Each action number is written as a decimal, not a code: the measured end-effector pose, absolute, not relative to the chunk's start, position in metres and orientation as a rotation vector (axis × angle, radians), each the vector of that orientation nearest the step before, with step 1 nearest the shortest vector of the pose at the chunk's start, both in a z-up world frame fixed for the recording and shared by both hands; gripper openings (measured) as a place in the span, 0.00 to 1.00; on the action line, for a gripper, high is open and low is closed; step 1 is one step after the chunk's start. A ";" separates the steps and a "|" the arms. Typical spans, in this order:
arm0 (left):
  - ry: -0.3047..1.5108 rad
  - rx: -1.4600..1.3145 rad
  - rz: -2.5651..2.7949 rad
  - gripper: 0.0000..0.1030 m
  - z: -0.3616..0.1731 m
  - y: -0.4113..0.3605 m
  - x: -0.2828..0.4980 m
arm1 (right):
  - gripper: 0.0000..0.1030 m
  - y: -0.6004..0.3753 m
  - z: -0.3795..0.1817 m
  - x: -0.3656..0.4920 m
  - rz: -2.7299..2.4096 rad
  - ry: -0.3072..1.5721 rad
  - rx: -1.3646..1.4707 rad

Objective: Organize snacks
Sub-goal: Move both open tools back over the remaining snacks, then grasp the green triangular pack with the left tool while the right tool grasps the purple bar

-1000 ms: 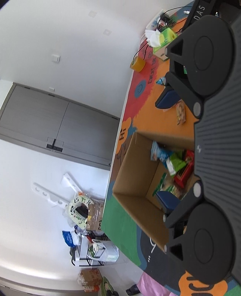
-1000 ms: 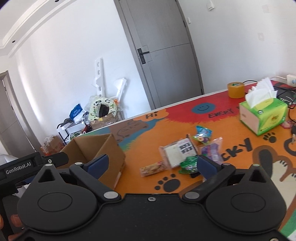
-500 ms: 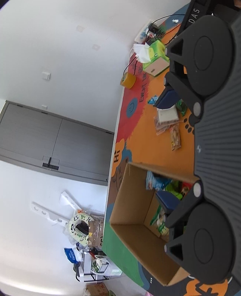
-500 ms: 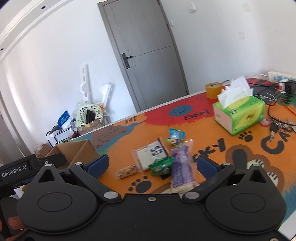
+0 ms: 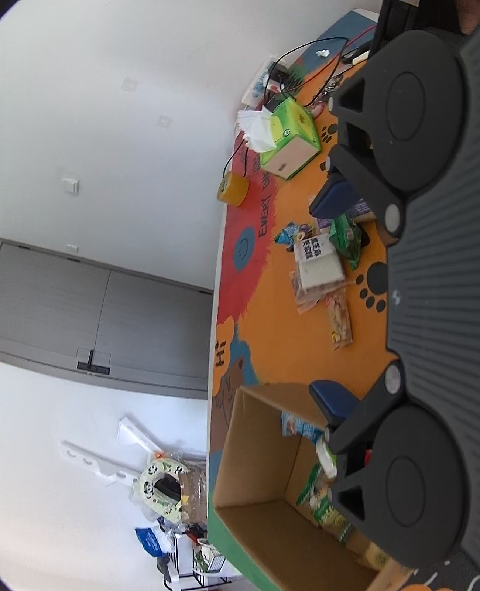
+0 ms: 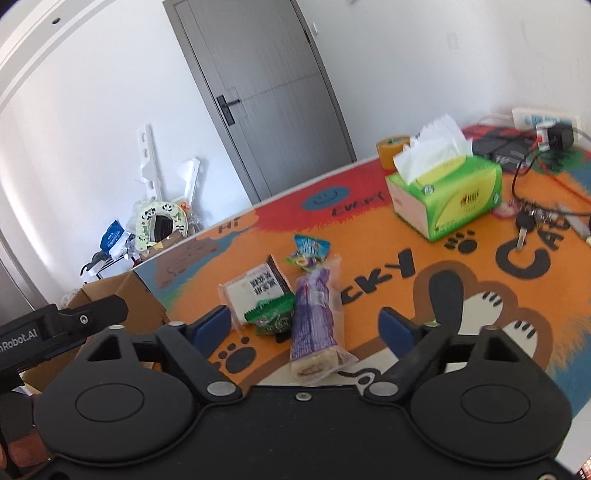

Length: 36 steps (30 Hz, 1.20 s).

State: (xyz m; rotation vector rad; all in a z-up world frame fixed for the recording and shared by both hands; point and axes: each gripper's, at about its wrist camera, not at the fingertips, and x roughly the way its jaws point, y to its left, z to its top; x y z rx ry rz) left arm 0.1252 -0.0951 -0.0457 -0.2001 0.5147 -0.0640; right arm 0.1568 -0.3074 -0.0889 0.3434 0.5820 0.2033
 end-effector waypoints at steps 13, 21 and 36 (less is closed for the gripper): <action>0.577 -0.190 -0.078 0.80 -0.069 -0.108 0.158 | 0.64 -0.308 -0.120 0.190 0.216 0.661 0.366; 0.622 -0.176 -0.093 0.78 -0.081 -0.123 0.179 | 0.56 -0.307 -0.136 0.210 0.228 0.705 0.378; 0.674 -0.121 -0.141 0.76 -0.100 -0.161 0.207 | 0.28 -0.324 -0.143 0.209 0.329 0.700 0.459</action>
